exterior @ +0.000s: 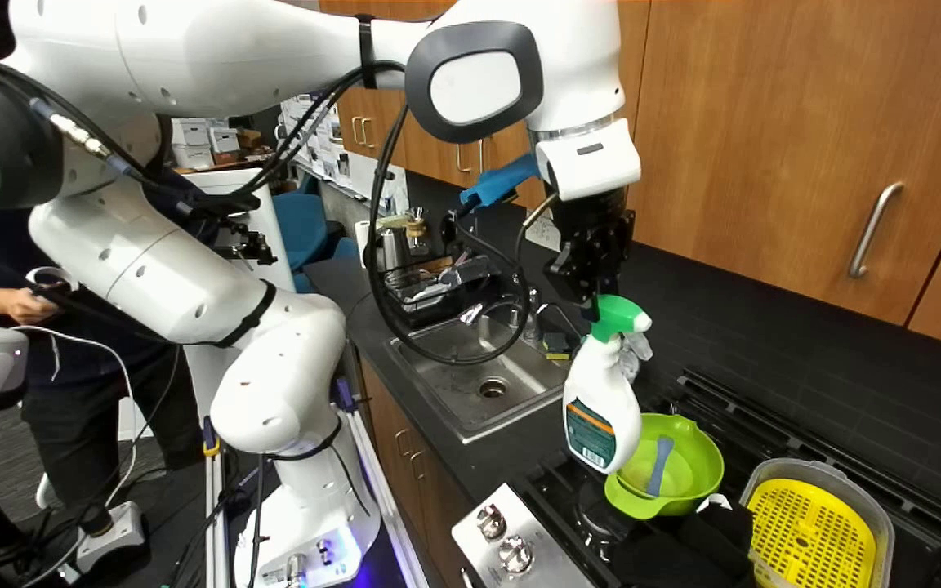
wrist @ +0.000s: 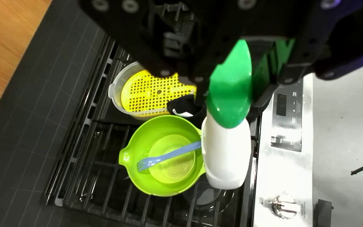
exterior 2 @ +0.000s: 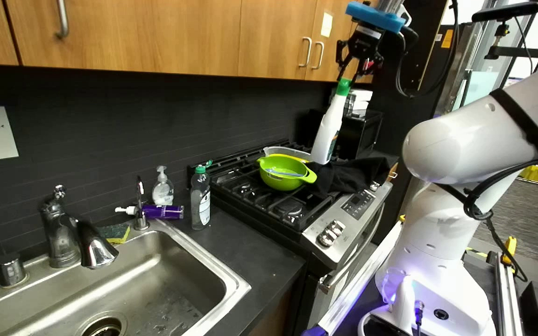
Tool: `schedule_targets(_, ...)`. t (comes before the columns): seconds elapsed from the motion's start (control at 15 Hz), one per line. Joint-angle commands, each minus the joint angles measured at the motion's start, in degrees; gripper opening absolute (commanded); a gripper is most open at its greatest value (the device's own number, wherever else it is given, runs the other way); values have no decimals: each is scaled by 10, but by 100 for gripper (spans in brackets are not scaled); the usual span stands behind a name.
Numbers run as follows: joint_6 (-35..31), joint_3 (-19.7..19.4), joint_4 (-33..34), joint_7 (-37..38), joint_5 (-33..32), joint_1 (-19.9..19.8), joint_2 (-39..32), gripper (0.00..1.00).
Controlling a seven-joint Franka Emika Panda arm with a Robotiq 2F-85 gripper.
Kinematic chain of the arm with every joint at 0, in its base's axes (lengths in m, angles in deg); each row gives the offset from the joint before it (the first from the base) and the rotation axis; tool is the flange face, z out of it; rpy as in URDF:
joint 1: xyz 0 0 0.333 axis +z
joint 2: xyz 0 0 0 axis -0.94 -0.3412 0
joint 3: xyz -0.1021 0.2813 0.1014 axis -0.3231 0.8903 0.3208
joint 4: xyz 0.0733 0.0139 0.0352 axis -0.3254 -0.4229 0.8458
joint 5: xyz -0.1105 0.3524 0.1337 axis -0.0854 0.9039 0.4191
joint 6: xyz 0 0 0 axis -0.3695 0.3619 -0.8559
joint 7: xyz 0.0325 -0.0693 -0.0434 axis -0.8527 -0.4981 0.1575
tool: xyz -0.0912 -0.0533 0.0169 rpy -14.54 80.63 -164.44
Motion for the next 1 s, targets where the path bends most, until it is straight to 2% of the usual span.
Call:
schedule_targets(0.0, -10, -2, 43, 28, -17, 0, -41, 14)
schedule_targets(0.53, -39, -15, 92, 57, -32, 5, -96, 14)
schedule_targets(0.93, -78, -23, 98, 59, -28, 9, -111, 14)
